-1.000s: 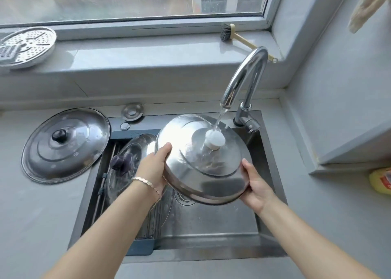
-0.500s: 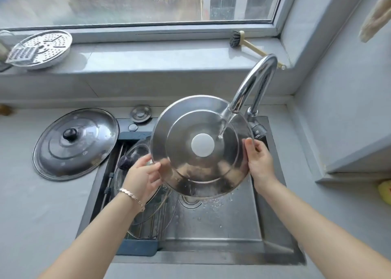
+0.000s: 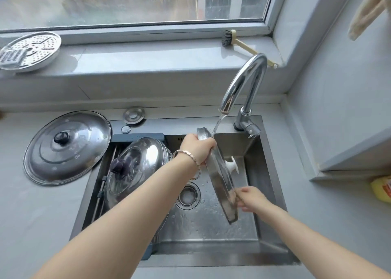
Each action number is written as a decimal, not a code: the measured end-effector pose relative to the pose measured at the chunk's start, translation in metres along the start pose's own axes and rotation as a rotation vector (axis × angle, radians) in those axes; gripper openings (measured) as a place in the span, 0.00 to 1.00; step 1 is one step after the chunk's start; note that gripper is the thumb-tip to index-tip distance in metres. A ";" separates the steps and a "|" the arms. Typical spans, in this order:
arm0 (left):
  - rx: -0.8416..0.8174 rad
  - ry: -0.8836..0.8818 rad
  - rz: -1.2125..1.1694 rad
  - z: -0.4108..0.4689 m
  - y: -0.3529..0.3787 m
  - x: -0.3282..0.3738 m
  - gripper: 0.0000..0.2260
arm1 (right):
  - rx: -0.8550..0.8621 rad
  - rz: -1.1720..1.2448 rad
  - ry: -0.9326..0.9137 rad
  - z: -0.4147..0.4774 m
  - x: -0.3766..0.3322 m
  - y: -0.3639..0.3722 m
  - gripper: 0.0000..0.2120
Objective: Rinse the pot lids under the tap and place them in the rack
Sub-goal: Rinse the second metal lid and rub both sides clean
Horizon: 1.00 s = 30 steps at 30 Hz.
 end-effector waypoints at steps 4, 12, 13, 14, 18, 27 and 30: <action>-0.017 0.054 0.219 0.003 0.015 0.011 0.07 | 0.289 0.149 -0.277 -0.010 -0.061 -0.054 0.23; 0.072 0.111 0.348 -0.006 -0.008 0.004 0.12 | 0.316 0.550 -0.355 0.001 -0.123 -0.075 0.16; 0.087 0.113 0.343 -0.008 -0.014 0.002 0.13 | 0.300 0.585 -0.347 0.005 -0.124 -0.072 0.15; 0.102 0.108 0.336 -0.009 -0.019 0.000 0.14 | 0.284 0.596 -0.357 0.009 -0.127 -0.069 0.12; 0.136 0.082 0.284 -0.017 -0.034 -0.012 0.14 | 0.137 0.552 -0.397 0.004 -0.142 -0.053 0.29; 0.053 0.129 0.161 -0.054 -0.038 -0.019 0.14 | -0.278 -0.054 -0.248 -0.056 -0.094 0.044 0.18; 0.004 0.180 0.174 -0.069 -0.040 -0.021 0.11 | -0.179 -0.058 -0.385 -0.060 -0.091 0.045 0.13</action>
Point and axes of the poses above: each hand's wrist, its own z-axis towards the middle knuckle, its own y-axis out of the palm, x = y × z, the point moved 9 cm from there along z, towards the middle knuckle, and after that the axes turned 1 degree about -y, right-handed, at the moved point
